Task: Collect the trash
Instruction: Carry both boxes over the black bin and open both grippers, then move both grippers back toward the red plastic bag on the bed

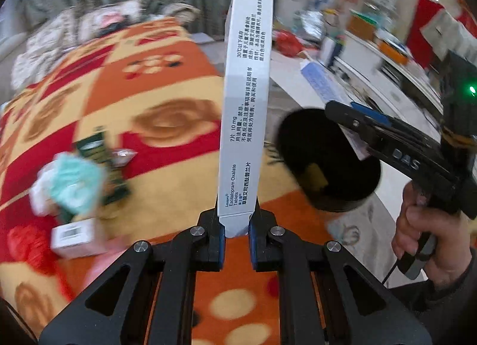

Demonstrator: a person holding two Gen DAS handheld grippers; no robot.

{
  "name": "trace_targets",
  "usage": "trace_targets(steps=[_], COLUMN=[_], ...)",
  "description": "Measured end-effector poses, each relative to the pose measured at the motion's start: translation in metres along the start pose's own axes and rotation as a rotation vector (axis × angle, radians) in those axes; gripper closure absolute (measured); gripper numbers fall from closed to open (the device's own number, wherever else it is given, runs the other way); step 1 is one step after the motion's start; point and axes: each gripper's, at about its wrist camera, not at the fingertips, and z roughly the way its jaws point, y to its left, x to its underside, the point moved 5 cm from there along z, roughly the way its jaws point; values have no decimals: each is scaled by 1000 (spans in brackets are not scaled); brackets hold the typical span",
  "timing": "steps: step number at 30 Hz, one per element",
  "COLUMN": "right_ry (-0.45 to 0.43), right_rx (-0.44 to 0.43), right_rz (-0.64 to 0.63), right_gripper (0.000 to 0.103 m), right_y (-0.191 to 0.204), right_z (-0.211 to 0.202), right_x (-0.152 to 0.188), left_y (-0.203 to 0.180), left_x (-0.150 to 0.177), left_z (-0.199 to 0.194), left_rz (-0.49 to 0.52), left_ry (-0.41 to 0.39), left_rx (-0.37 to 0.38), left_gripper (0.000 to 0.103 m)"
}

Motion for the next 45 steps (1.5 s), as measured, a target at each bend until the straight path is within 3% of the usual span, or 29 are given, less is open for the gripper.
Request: trace_targets(steps=[6,13,17,25,30,38,41,43,45], right_ry=[58,117,126,80,29,-10,8,30,47], right_rx=[85,124,114,162,105,-44,-164,-253,-318], right_rz=[95,182,274,308,295,162,119,100,60], right_gripper=[52,50,38,37,37,36,34,34,33], right_y=[-54,-86,-99,-100,-85,-11,27,54,84], right_z=[2,8,10,0,-6,-6,1,6,9], right_x=[8,15,16,6,-5,-13,-8,-3,2], left_y=[-46,-82,-79,-61,-46,8,45,73,104], left_x=[-20,-36,-32,-25,-16,1,16,28,41], left_z=[38,73,86,77,45,-27,-52,-71,-87], left_rz=[63,149,146,65,14,-85,-136,-169,-196], left_ry=[51,72,91,97,52,-60,-96,-135,-174], left_rx=[76,70,27,64,94,104,63,18,-41], left_gripper=[93,91,90,89,89,87,70,50,44])
